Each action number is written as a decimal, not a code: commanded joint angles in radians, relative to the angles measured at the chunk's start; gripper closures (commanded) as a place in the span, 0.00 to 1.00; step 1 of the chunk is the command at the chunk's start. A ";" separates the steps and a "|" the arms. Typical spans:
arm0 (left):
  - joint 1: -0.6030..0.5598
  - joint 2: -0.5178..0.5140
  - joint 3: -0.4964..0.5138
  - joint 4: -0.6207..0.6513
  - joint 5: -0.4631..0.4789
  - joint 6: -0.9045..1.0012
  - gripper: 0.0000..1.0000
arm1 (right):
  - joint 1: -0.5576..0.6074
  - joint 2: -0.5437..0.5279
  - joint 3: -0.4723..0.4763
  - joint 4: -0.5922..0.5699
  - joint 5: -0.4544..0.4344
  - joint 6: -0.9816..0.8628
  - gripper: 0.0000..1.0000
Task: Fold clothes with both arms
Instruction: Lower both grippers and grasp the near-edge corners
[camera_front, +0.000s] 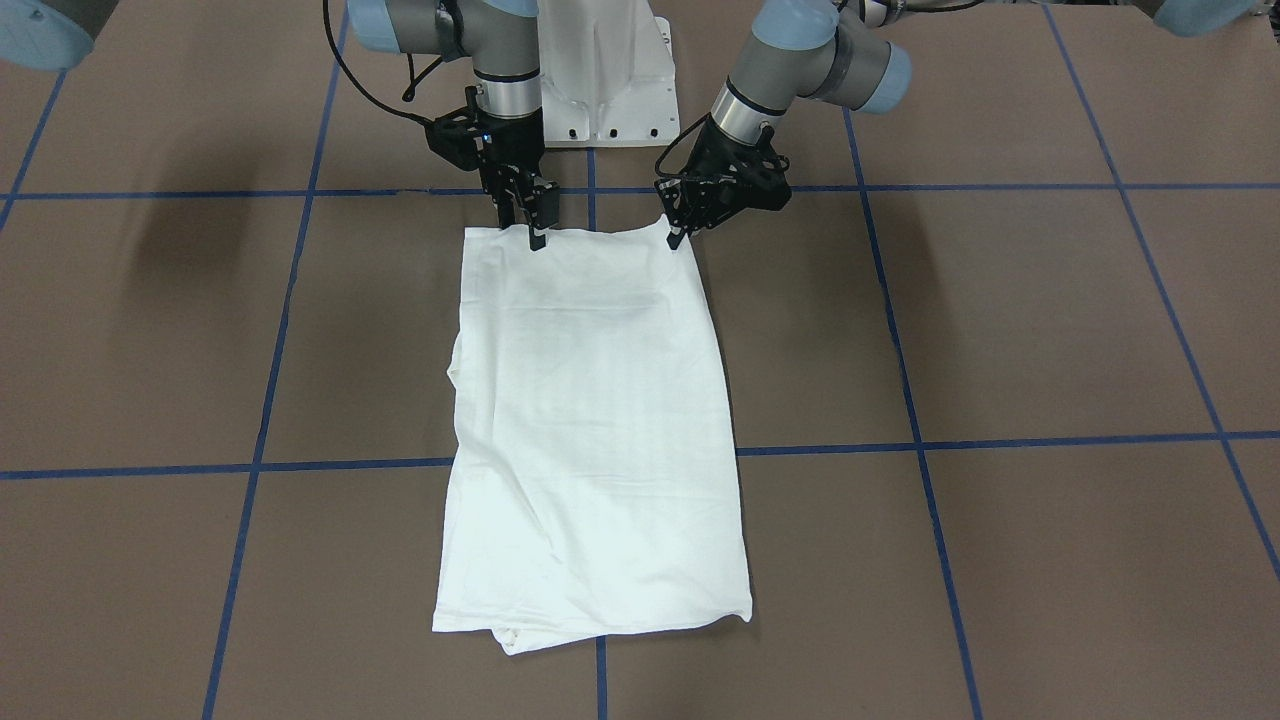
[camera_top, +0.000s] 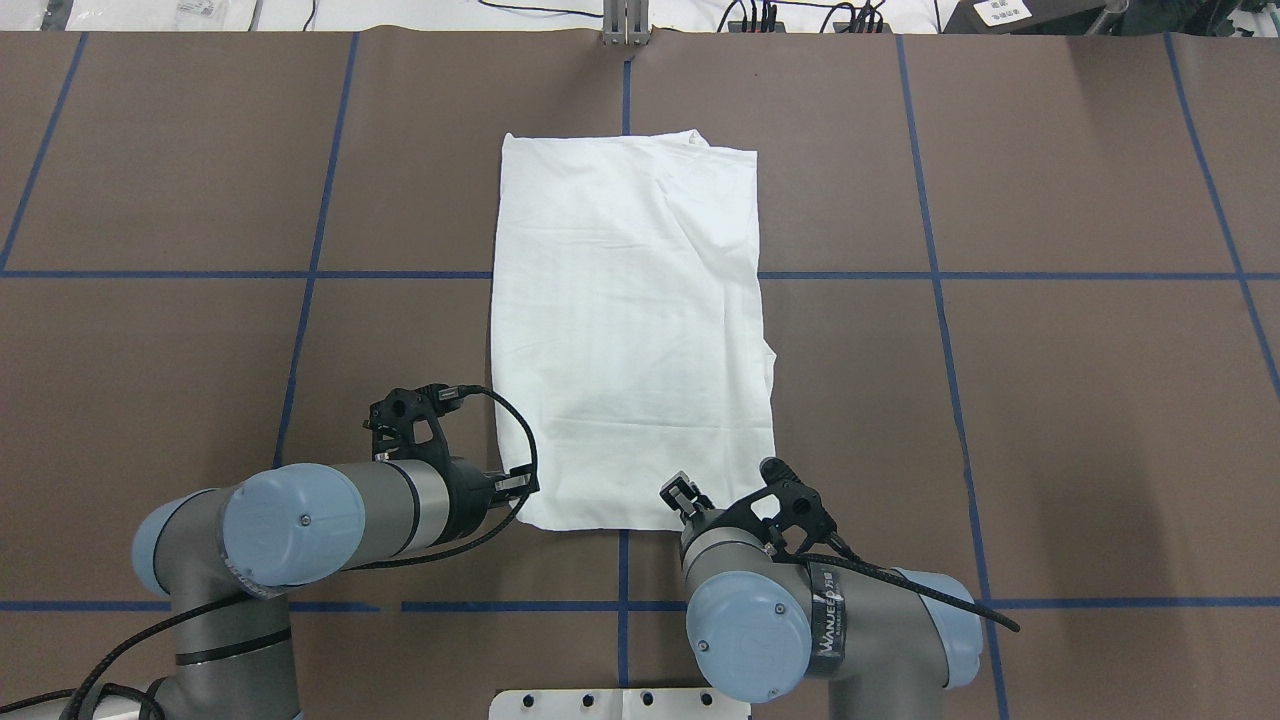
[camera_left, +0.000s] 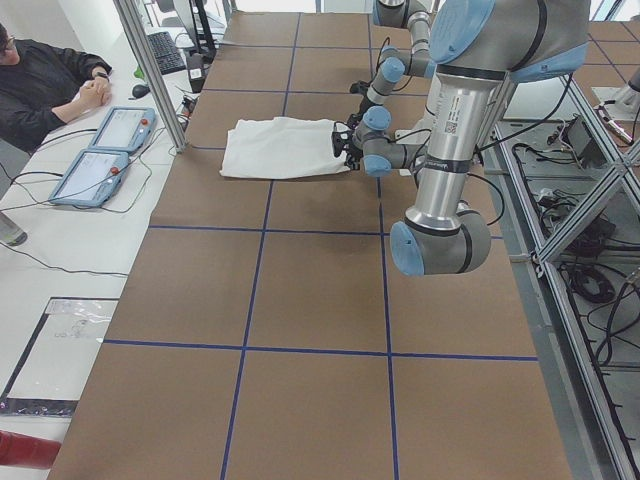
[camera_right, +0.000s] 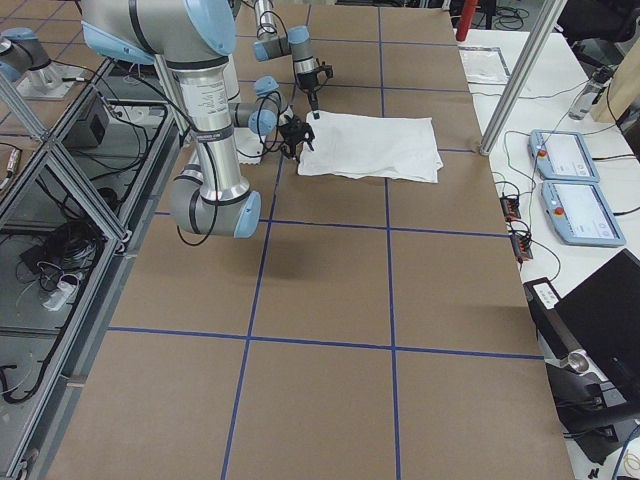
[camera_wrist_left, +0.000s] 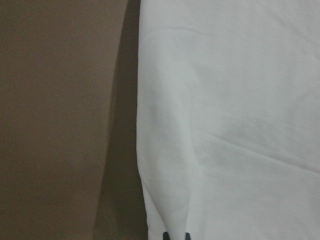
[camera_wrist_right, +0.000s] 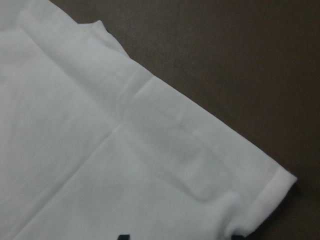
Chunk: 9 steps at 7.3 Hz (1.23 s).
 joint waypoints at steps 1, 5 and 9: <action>0.000 0.000 -0.002 0.000 -0.002 0.000 1.00 | 0.009 0.005 -0.005 -0.001 0.000 0.001 0.31; 0.000 0.000 -0.008 0.000 -0.003 0.002 1.00 | 0.015 0.006 -0.007 -0.003 0.002 -0.005 0.57; -0.002 0.002 -0.008 0.000 -0.003 0.005 1.00 | 0.014 0.032 0.010 -0.104 0.065 -0.041 0.13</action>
